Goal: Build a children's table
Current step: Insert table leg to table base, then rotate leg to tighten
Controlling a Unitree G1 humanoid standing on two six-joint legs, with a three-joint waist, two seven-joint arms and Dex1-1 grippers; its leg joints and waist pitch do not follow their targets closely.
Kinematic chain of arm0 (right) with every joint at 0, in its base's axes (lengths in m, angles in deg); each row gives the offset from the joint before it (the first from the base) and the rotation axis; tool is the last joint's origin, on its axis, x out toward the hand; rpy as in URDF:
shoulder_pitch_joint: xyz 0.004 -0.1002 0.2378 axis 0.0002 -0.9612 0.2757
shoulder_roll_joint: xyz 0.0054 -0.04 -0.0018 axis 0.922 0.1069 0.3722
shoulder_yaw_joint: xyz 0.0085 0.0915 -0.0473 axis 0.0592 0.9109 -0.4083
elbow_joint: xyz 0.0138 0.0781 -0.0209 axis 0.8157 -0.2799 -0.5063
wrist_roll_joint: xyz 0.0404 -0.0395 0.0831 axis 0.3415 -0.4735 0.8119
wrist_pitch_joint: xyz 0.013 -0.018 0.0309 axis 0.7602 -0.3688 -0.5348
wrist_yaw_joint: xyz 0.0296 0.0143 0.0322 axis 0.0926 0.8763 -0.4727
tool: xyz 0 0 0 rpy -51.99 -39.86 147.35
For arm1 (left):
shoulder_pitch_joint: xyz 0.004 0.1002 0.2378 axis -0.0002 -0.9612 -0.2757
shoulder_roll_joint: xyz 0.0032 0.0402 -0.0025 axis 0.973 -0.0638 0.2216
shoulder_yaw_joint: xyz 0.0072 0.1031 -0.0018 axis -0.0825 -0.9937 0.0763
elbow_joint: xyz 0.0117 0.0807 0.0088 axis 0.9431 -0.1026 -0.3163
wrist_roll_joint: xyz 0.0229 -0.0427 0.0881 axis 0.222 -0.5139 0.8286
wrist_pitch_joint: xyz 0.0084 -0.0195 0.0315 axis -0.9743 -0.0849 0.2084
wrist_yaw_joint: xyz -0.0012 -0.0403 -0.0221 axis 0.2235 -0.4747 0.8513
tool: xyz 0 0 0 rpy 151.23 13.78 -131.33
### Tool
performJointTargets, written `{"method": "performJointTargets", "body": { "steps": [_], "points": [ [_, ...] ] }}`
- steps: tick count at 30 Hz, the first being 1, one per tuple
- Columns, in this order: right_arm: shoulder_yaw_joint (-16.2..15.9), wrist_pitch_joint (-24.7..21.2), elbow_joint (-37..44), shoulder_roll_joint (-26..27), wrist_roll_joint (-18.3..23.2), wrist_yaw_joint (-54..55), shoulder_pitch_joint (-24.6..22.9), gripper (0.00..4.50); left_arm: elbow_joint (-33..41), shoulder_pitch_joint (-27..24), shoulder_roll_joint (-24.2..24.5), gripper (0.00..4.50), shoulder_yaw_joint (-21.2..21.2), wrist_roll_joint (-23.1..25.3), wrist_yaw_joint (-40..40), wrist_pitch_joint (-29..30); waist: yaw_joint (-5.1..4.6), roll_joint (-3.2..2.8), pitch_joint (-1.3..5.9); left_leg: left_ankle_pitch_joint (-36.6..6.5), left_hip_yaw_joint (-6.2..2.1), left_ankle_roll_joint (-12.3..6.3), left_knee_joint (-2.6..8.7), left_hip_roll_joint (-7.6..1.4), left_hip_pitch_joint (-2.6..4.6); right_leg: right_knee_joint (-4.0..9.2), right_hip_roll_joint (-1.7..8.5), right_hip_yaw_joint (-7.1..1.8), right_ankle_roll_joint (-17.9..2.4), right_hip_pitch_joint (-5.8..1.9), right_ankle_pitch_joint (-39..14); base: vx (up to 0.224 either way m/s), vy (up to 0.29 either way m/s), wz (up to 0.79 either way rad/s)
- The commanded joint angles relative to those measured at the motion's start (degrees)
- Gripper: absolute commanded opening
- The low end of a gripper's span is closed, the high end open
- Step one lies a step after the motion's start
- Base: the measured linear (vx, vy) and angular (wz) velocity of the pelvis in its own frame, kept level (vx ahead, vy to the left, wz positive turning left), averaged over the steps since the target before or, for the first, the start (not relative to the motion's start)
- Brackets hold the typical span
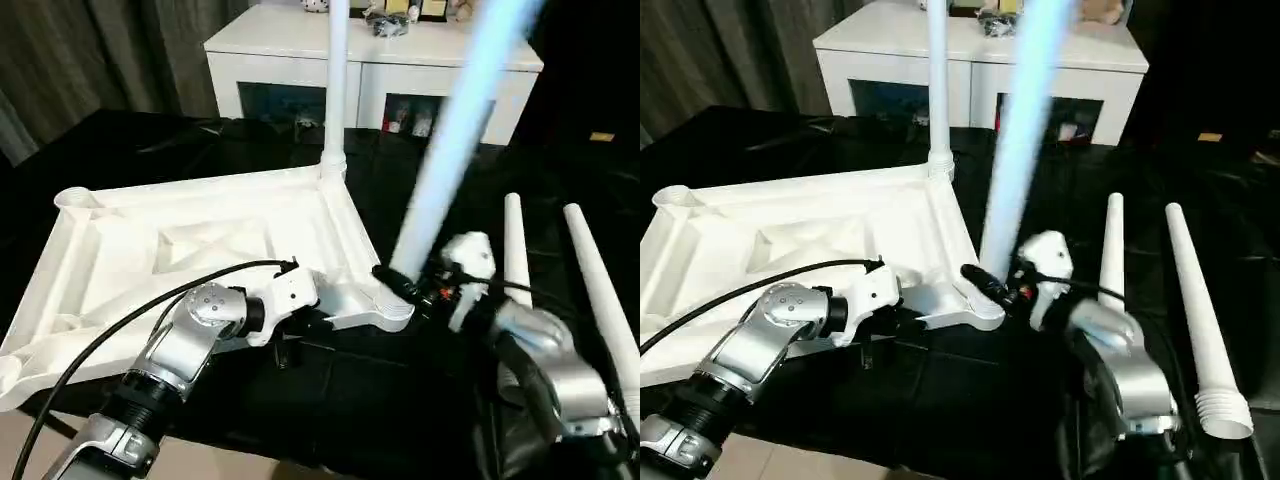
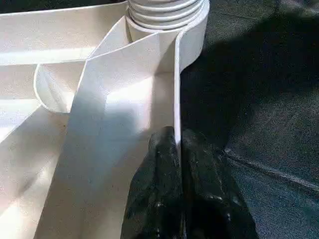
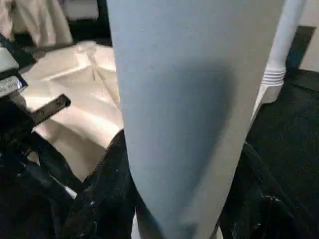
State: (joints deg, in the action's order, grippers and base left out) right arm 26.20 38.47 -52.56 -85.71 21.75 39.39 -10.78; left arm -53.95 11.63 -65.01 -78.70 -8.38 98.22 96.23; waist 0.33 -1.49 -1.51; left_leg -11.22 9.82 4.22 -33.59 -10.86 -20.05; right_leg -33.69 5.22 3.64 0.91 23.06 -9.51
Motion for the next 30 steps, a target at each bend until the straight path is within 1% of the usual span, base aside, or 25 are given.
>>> {"method": "performJointTargets", "body": {
  "steps": [1,3,4,6,7,8,9,10,12,13,14,16,17,18,19,20,21,22,23,25,26,27,28,29,30],
  "points": [
    [-5.0,-7.9,-6.7,-1.4,-4.9,-1.0,-3.5,1.84,0.4,1.1,0.7,0.00,2.1,-0.8,-1.4,-0.7,0.14,0.55,1.78,-23.6,-0.92,-1.35,4.99,-1.64,-0.47,5.78,2.56,-2.01,-6.8,-1.55,-30.5,0.000,0.000,0.00],
    [-5.1,-8.8,-7.6,-1.6,-5.1,-0.7,-2.7,1.84,0.4,1.1,0.8,0.00,2.0,-0.9,-1.4,-0.7,-0.04,0.53,1.70,-25.2,-0.99,-1.04,5.03,-1.62,-0.32,6.00,2.55,-1.89,-6.5,-1.33,-32.2,0.000,0.000,0.00],
    [-4.6,-10.2,-8.3,-1.2,-4.5,-0.1,-1.9,1.84,0.5,1.1,0.9,0.00,2.0,-1.0,-1.3,-0.6,-0.07,0.53,1.68,-25.5,-1.00,-0.94,4.99,-1.58,-0.26,6.05,2.57,-1.87,-6.3,-1.24,-32.8,0.000,0.000,0.00],
    [-3.8,-11.3,-9.3,-0.6,-4.1,1.6,-0.5,1.84,0.4,1.2,1.0,0.00,2.0,-1.1,-1.2,-0.6,-0.29,0.45,1.68,-26.4,-1.23,-0.54,5.10,-1.56,-0.27,6.22,2.60,-1.67,-5.6,-1.23,-34.2,0.000,0.000,0.00],
    [-3.3,-11.4,-10.2,-0.1,-4.2,2.8,0.2,1.84,0.3,1.4,1.0,0.00,2.0,-1.1,-1.1,-0.6,-0.35,0.48,1.69,-26.5,-1.24,-0.47,5.08,-1.52,-0.28,6.27,2.60,-1.65,-5.5,-1.20,-34.3,0.000,0.000,0.00],
    [-2.9,-11.5,-11.0,0.3,-4.3,3.9,0.9,1.84,0.1,1.5,1.1,0.00,2.1,-1.1,-1.1,-0.7,-0.48,0.11,1.59,-27.2,-1.40,-0.21,5.21,-1.54,-0.27,6.32,2.64,-1.53,-5.4,-1.17,-34.7,0.000,0.000,0.00],
    [-2.6,-11.5,-11.4,0.5,-4.4,4.5,1.3,1.84,0.0,1.6,1.1,0.00,2.1,-1.1,-1.0,-0.7,-0.82,0.21,1.51,-28.8,-1.48,0.13,5.24,-1.52,-0.15,6.54,2.56,-1.33,-5.2,-1.01,-35.5,0.000,0.000,0.00],
    [-2.3,-11.5,-12.0,0.8,-4.7,5.4,1.7,1.84,-0.1,1.7,1.1,0.00,2.1,-1.1,-1.0,-0.8,-0.89,0.10,1.58,-29.2,-1.59,0.25,5.26,-1.50,-0.06,6.58,2.58,-1.22,-5.1,-1.11,-35.4,0.000,0.000,0.00],
    [-2.1,-10.8,-13.0,1.1,-5.5,6.6,2.0,1.84,-0.1,1.8,1.2,0.00,2.1,-1.1,-1.0,-0.7,-1.38,0.18,1.39,-31.4,-1.82,0.60,5.41,-1.52,-0.04,6.84,2.56,-1.02,-4.5,-0.96,-36.5,0.000,0.000,0.00],
    [-2.1,-10.8,-13.0,1.1,-5.5,6.6,2.0,1.84,-0.1,1.8,1.2,0.00,2.1,-1.1,-1.0,-0.7,-1.38,0.18,1.39,-31.4,-1.82,0.60,5.41,-1.52,-0.04,6.84,2.56,-1.02,-4.5,-0.96,-36.5,0.000,0.000,0.00],
    [-2.3,-10.7,-12.9,1.0,-5.6,6.5,1.8,1.84,0.0,1.7,1.2,0.00,2.1,-1.1,-1.0,-0.7,-1.72,0.01,1.30,-33.2,-1.90,0.69,5.34,-1.45,0.34,7.20,2.55,-0.85,-4.1,-0.68,-37.8,0.000,0.000,0.00],
    [-2.5,-10.9,-12.2,1.1,-5.4,6.3,1.3,1.84,0.1,1.6,1.4,0.00,2.0,-1.2,-0.9,-0.7,-1.78,-0.01,1.41,-32.9,-2.02,0.54,5.52,-1.53,0.15,7.17,2.69,-0.86,-4.2,-0.99,-36.8,0.000,0.000,0.00],
    [-2.5,-11.1,-11.9,1.2,-5.3,6.4,1.1,1.84,0.1,1.5,1.5,0.00,2.0,-1.1,-0.9,-0.7,-1.79,-0.07,1.47,-32.6,-2.02,0.49,5.67,-1.62,0.06,7.08,2.65,-0.89,-4.6,-1.12,-35.1,0.000,0.000,0.00],
    [-2.5,-11.1,-11.8,1.3,-5.3,6.5,1.0,1.84,0.1,1.5,1.5,0.00,2.0,-1.2,-0.9,-0.7,-1.79,0.00,1.45,-32.5,-1.98,0.45,5.78,-1.66,-0.06,6.99,2.63,-0.95,-5.0,-1.17,-34.0,0.000,0.000,0.00],
    [-2.5,-11.0,-11.9,1.4,-5.4,6.7,0.9,1.84,0.1,1.5,1.5,0.00,2.0,-1.3,-0.9,-0.6,-1.75,0.02,1.39,-32.7,-1.95,0.43,5.79,-1.67,-0.02,7.00,2.63,-0.99,-5.1,-1.08,-34.0,0.000,0.000,0.00],
    [-2.1,-10.4,-12.1,1.9,-5.6,7.8,0.7,1.84,0.0,1.3,1.6,0.00,2.1,-1.3,-1.0,-0.6,-1.71,-0.05,1.22,-33.3,-1.88,0.45,5.75,-1.62,0.20,7.12,2.63,-1.03,-5.1,-0.83,-34.6,0.000,0.000,0.00],
    [-2.1,-10.3,-12.1,2.0,-5.5,8.1,0.7,1.84,0.0,1.2,1.6,0.00,2.1,-1.3,-1.1,-0.6,-1.70,-0.03,1.24,-33.3,-1.87,0.49,5.73,-1.60,0.28,7.17,2.68,-1.09,-5.2,-0.77,-34.8,0.000,0.000,0.00],
    [-1.7,-9.5,-12.5,2.5,-5.9,9.6,0.6,1.84,-0.3,1.0,1.7,0.00,2.3,-0.9,-2.0,-0.2,-1.69,-0.17,1.21,-33.4,-1.87,0.54,5.74,-1.59,0.32,7.18,2.66,-1.09,-5.2,-0.74,-34.9,0.000,0.000,0.00],
    [-1.5,-9.0,-12.8,2.7,-6.1,10.5,0.6,1.84,-0.6,0.9,1.7,0.00,2.4,-0.7,-2.6,0.1,-1.77,-0.07,1.15,-33.7,-1.83,0.59,5.73,-1.54,0.35,7.29,2.65,-1.06,-5.0,-0.62,-35.6,0.000,0.000,0.00],
    [0.2,-8.0,-15.3,4.6,-6.9,16.2,1.6,1.84,-2.4,1.2,0.7,0.00,3.3,0.2,-6.4,1.8,-1.96,-0.09,1.00,-34.4,-1.88,0.83,5.67,-1.44,0.45,7.52,2.62,-0.82,-4.2,-0.38,-37.6,0.000,0.000,0.00],
    [0.9,-7.9,-16.2,5.2,-7.3,18.4,2.0,1.84,-3.0,1.3,0.3,0.00,3.5,0.3,-7.6,2.4,-2.33,-0.06,0.84,-35.1,-2.08,1.03,5.64,-1.26,0.47,7.87,2.59,-0.35,-3.2,-0.39,-39.9,0.000,0.000,0.00],
    [1.8,-8.0,-17.5,6.3,-7.7,21.6,2.5,1.84,-3.4,1.4,-0.4,0.00,3.9,0.7,-9.6,3.3,-2.60,-0.18,0.75,-36.4,-2.40,1.20,5.66,-1.26,0.51,8.10,2.61,0.09,-2.2,-0.56,-41.3,0.000,0.000,0.00],
    [2.3,-8.1,-18.6,7.1,-8.0,24.0,3.0,1.84,-3.5,1.5,-1.2,0.00,4.1,1.0,-11.1,4.4,-2.72,-0.35,0.73,-37.0,-2.46,1.25,5.67,-1.28,0.73,8.27,2.61,0.23,-2.1,-0.42,-41.5,0.000,0.000,0.00],
    [2.7,-8.1,-19.5,7.8,-8.4,25.9,3.4,1.84,-3.6,1.5,-1.9,0.00,4.2,1.3,-12.4,5.4,-3.13,-0.53,0.71,-37.8,-2.63,1.31,5.70,-1.26,1.03,8.50,2.59,0.56,-2.3,-0.50,-40.5,0.000,0.000,0.00],
    [4.0,-8.1,-23.3,10.6,-8.9,32.2,5.4,1.84,-3.6,1.8,-5.2,0.00,4.5,1.9,-16.9,9.4,-4.00,-0.95,0.34,-40.6,-2.89,1.55,5.99,-1.44,1.52,8.80,2.28,1.57,-3.0,-0.42,-38.5,0.000,0.000,0.00]
  ]
}}
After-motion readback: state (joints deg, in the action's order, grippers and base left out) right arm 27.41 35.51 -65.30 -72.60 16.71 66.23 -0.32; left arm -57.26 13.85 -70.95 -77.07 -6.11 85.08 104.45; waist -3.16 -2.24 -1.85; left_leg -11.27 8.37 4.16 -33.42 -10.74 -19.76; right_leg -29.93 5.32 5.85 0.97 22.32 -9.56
